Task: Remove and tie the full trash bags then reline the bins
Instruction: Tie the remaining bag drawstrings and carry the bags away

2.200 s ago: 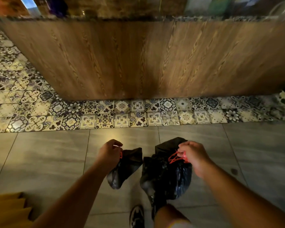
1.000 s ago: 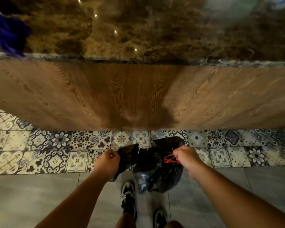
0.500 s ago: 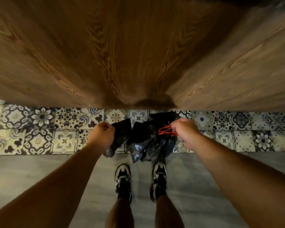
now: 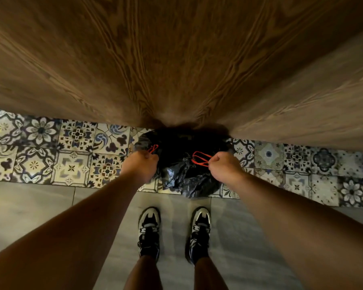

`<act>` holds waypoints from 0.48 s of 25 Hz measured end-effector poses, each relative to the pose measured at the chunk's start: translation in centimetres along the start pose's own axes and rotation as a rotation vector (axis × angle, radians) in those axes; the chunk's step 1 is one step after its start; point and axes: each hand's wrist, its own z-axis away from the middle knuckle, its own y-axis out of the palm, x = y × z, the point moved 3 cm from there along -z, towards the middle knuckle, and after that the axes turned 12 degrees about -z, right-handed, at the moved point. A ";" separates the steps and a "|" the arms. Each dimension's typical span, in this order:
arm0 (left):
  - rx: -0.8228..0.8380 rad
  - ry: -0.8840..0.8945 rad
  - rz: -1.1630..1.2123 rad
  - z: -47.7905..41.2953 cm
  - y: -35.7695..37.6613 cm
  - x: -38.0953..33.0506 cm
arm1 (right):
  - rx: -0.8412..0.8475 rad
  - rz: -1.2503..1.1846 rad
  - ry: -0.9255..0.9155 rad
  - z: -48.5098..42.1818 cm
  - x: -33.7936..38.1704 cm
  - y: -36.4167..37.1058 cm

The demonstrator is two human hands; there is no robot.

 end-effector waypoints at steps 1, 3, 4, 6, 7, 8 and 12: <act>0.018 0.020 -0.003 -0.2 0.3 -0.2 | 0.015 0.033 0.005 0.0 -0.2 0.1; 0.045 0.047 0.002 -0.1 0.6 -0.2 | 0.029 0.146 -0.011 0.2 -0.1 0.4; 0.052 0.050 0.018 -0.1 0.7 -0.1 | 0.036 0.182 -0.024 0.3 0.0 0.5; 0.063 0.056 0.081 0.3 1.3 0.3 | 0.072 0.187 -0.030 0.6 -0.1 1.0; 0.084 0.060 0.106 0.9 1.8 0.6 | 0.101 0.176 -0.027 0.9 -0.4 1.2; 0.088 0.082 0.096 1.2 2.2 1.0 | 0.117 0.155 -0.028 1.1 -0.5 1.3; 0.068 0.096 0.279 3.5 2.4 2.5 | 0.087 -0.024 -0.007 3.6 -1.2 0.6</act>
